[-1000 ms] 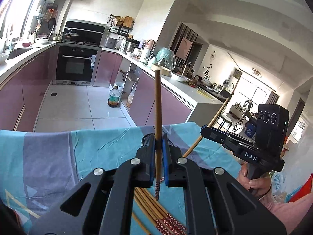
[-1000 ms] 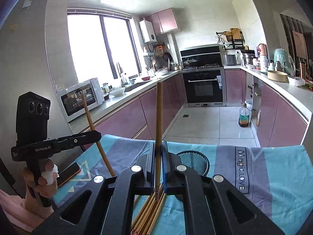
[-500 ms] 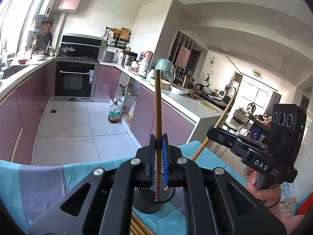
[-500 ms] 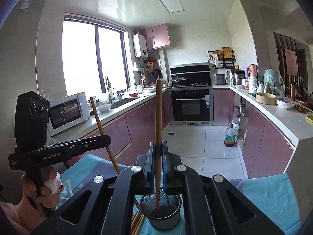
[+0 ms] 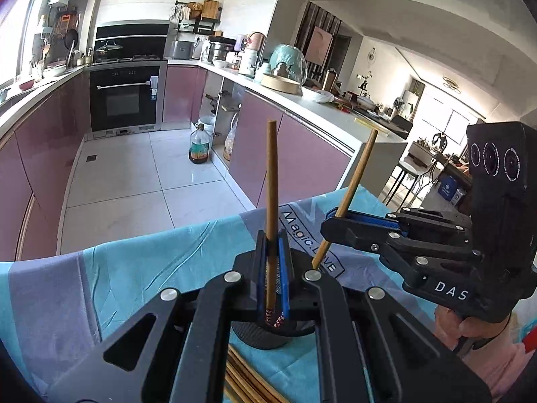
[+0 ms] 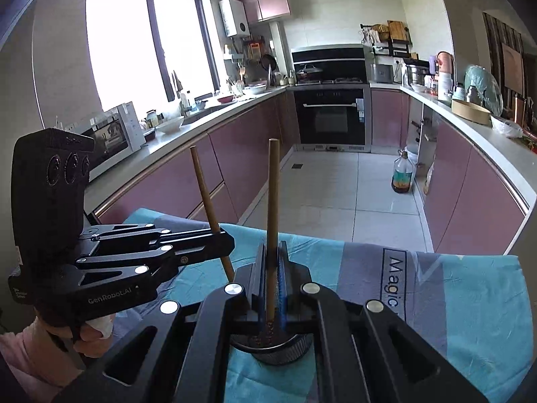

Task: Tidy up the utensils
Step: 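Lift the held chopsticks upright with both tools and carry them over the mesh cup, then lower the chopsticks into the mesh cup and open both tools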

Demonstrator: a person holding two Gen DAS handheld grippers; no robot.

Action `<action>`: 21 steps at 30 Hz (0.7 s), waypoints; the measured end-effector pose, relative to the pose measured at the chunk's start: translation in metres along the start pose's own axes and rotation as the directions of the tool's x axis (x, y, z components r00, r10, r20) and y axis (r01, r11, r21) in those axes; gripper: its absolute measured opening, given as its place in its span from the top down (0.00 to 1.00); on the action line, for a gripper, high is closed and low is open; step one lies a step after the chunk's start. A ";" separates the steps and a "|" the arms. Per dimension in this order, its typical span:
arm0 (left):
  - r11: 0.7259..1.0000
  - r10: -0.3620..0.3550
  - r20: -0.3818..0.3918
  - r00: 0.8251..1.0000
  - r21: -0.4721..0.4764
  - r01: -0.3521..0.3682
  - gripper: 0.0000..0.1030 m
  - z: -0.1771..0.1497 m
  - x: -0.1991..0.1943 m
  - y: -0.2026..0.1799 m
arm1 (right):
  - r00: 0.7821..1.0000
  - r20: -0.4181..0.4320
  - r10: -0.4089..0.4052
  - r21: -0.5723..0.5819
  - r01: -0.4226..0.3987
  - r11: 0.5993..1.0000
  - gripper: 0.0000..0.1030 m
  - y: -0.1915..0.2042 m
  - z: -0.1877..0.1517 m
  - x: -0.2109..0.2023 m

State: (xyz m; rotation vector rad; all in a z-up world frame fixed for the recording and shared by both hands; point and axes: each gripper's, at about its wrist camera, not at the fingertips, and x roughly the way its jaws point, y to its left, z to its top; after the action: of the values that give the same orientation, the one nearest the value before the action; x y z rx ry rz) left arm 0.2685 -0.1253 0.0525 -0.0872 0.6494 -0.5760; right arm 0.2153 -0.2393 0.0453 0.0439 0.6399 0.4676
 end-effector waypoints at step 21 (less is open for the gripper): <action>0.994 0.097 0.023 0.995 -0.061 -0.096 0.61 -0.014 0.015 0.044 | 0.999 0.031 -0.043 0.068 0.041 0.997 0.62 -0.008 0.003 0.006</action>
State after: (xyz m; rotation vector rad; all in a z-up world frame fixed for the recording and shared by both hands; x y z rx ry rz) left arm 0.2906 -0.0948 0.0218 -0.1185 0.6424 -0.4617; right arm 0.2243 -0.2436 0.0426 0.1017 0.6234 0.4035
